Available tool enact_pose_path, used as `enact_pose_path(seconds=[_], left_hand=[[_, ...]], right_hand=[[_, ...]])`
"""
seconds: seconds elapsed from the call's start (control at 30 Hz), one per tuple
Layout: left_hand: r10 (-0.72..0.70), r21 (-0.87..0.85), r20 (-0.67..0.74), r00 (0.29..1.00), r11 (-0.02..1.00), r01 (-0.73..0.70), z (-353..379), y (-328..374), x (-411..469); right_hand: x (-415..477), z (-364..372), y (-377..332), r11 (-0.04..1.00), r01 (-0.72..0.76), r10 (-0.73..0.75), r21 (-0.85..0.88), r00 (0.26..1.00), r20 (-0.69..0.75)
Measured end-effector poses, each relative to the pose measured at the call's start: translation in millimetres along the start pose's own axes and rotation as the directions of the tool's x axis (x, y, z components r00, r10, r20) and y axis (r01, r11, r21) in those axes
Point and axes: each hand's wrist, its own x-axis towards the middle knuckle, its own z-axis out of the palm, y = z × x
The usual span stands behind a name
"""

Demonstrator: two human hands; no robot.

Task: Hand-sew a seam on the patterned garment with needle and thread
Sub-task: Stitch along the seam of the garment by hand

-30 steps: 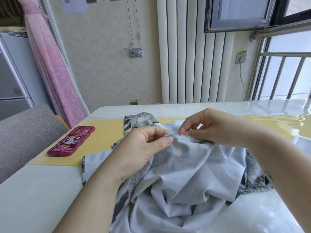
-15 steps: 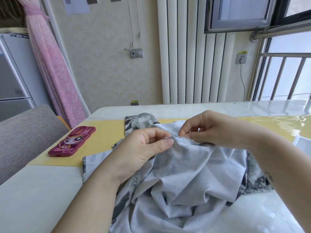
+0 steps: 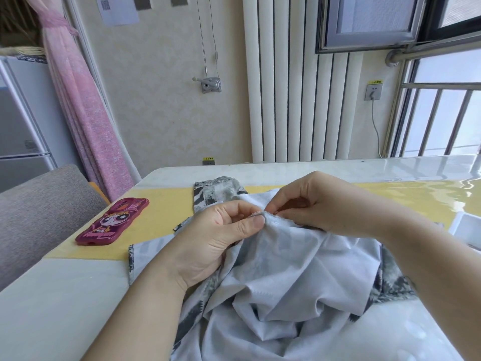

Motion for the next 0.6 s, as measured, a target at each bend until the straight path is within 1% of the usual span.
enact_pose_path(seconds=[0.07,0.23,0.3,0.4,0.47,0.6], left_hand=[[0.007,-0.002,-0.001,1.000,1.000,-0.007,1.1,-0.8,0.2],[0.016,0.001,-0.098,0.995,1.000,-0.016,5.9,-3.1,3.9],[0.024,-0.025,-0.143,0.989,0.999,-0.028,6.2,-3.6,4.7],[0.065,-0.021,-0.192,0.979,0.997,-0.070,5.6,-5.7,6.4],[0.079,-0.006,-0.202,0.976,0.997,-0.082,5.8,-6.1,7.2],[0.090,-0.001,-0.212,0.973,0.996,-0.092,6.4,-6.4,9.1]], right_hand=[[-0.9,0.6,-3.3,0.999,0.018,-0.018,0.030,1.000,0.004],[-1.5,3.2,-9.0,0.975,0.049,-0.044,0.216,0.999,-0.028],[-1.6,4.1,-9.0,0.975,0.067,-0.059,0.213,0.997,-0.043],[-2.7,6.9,-8.9,0.973,0.094,-0.087,0.213,0.995,-0.043],[-1.6,9.0,-9.6,0.981,0.155,-0.147,0.116,0.986,-0.077],[2.8,13.0,-8.1,0.954,0.252,-0.284,-0.160,0.932,-0.225]])
